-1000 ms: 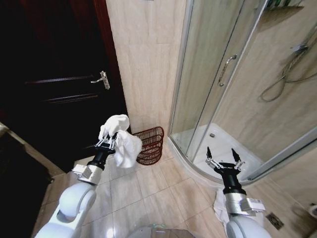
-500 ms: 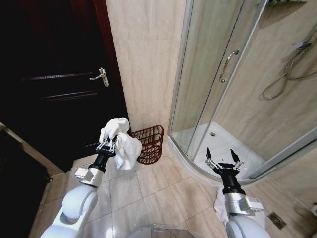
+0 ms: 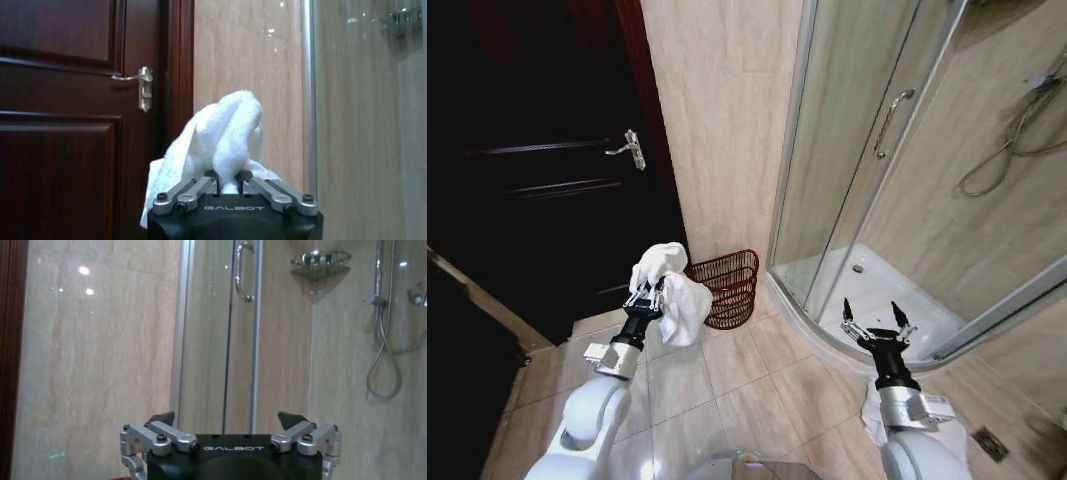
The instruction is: Discard the used towel into the hamper.
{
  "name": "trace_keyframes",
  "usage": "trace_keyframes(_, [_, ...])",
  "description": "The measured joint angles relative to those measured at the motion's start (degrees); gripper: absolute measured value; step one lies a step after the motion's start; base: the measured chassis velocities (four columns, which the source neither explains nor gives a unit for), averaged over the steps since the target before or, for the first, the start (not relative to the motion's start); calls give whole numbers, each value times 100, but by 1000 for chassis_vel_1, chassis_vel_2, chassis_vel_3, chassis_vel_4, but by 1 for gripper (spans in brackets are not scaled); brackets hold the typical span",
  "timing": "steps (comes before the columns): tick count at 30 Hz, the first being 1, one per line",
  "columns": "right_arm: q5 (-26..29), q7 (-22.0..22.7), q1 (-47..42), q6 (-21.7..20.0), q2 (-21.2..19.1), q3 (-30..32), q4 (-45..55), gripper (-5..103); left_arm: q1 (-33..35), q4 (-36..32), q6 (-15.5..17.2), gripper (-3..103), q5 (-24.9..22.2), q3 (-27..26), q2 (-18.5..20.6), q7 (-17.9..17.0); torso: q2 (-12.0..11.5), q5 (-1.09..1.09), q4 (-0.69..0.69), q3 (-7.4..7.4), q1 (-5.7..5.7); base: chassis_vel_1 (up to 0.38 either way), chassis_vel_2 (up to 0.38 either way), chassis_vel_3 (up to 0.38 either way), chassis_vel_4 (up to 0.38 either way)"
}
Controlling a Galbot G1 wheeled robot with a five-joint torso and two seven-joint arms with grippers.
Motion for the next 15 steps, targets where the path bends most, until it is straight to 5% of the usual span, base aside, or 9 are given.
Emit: trace_keyframes(15, [44, -3, 186, -97, -74, 37, -71, 100, -11, 212, -58, 15, 16, -28, 13, 53, -376, 0, 0, -223, -154, 0, 0, 0, 0])
